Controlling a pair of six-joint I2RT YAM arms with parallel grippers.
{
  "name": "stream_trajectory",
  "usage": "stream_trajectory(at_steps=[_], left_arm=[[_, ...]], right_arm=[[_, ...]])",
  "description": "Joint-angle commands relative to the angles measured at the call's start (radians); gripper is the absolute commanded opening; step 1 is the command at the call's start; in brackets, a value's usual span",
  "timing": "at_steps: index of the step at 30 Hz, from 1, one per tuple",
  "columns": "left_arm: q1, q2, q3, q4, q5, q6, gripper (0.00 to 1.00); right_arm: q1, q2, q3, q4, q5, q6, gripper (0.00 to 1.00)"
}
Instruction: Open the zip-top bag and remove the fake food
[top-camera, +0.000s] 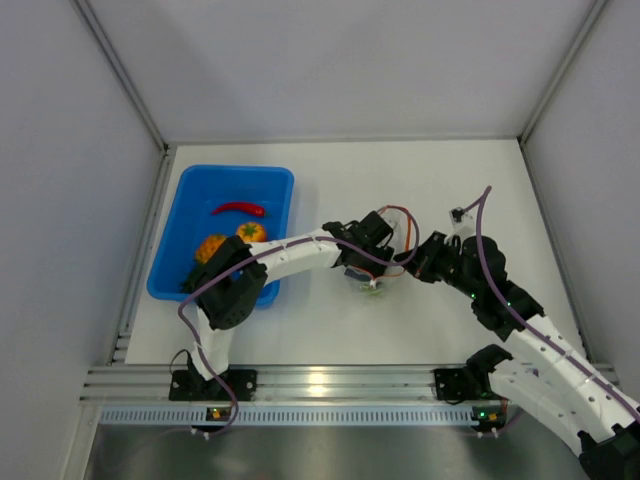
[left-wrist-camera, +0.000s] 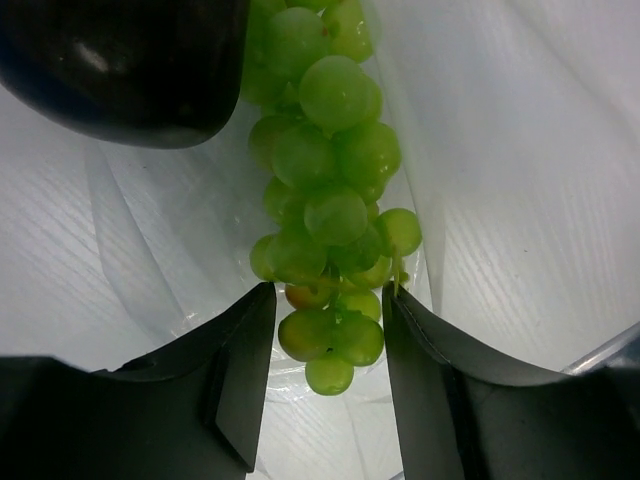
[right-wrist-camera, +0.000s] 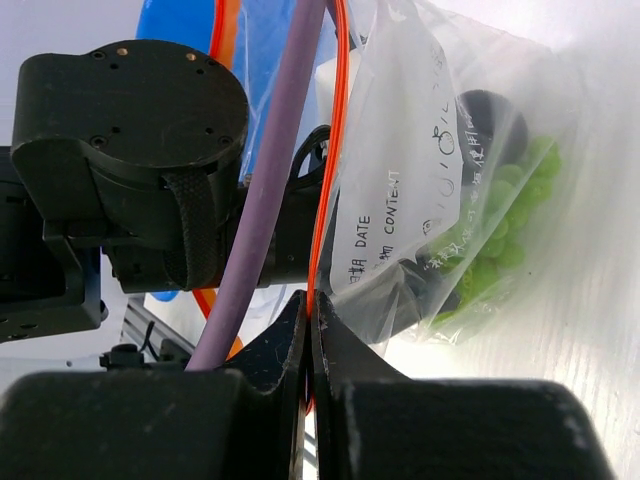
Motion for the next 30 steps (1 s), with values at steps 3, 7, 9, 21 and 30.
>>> stream_trajectory(at_steps=[3, 7, 9, 21, 30], left_arm=[[-0.008, 0.049, 0.032, 0.012, 0.021, -0.014, 0.51], [-0.009, 0.066, 0.040, 0.013, 0.021, -0.014, 0.38], [-0.009, 0.059, 0.039, 0.011, 0.018, -0.014, 0.28], [-0.016, -0.029, 0.029, 0.011, -0.007, -0.012, 0.00], [-0.042, -0.079, 0.026, 0.013, -0.017, 0.003, 0.00]], right_arm=[[0.005, -0.010, 0.053, 0.025, -0.014, -0.021, 0.00], [0.005, -0.005, 0.053, 0.021, -0.012, -0.033, 0.00], [0.005, -0.003, 0.059, 0.008, -0.006, -0.042, 0.00], [0.006, 0.064, 0.203, -0.148, 0.109, -0.257, 0.00], [0.005, 0.144, 0.313, -0.237, 0.212, -0.364, 0.00]])
